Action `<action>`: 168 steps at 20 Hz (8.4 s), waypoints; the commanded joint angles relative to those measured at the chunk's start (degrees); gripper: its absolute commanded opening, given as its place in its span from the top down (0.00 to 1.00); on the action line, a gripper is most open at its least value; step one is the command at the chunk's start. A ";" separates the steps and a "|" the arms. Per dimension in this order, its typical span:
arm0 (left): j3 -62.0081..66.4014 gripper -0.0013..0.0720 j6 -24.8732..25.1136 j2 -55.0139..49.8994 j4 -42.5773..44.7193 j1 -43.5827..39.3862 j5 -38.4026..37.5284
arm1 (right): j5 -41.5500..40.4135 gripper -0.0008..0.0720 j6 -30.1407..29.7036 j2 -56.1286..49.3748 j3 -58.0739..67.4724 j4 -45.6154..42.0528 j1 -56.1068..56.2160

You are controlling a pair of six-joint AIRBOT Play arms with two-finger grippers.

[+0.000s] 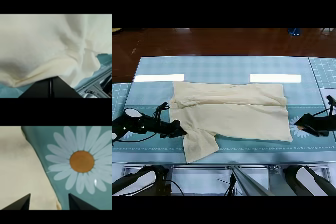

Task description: Fold the shirts.

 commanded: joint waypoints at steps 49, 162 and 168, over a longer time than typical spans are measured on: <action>47.56 0.43 -2.27 -29.27 -13.55 9.57 -16.41 | -36.30 0.42 7.37 -12.61 13.84 -4.42 12.00; 48.94 0.53 -3.34 -2.73 -5.97 4.61 -6.91 | 2.40 0.96 5.55 8.24 20.06 9.77 2.47; 48.96 0.53 -3.30 -3.63 -5.95 4.63 -6.64 | 13.00 0.96 6.38 10.80 21.77 -0.48 -23.87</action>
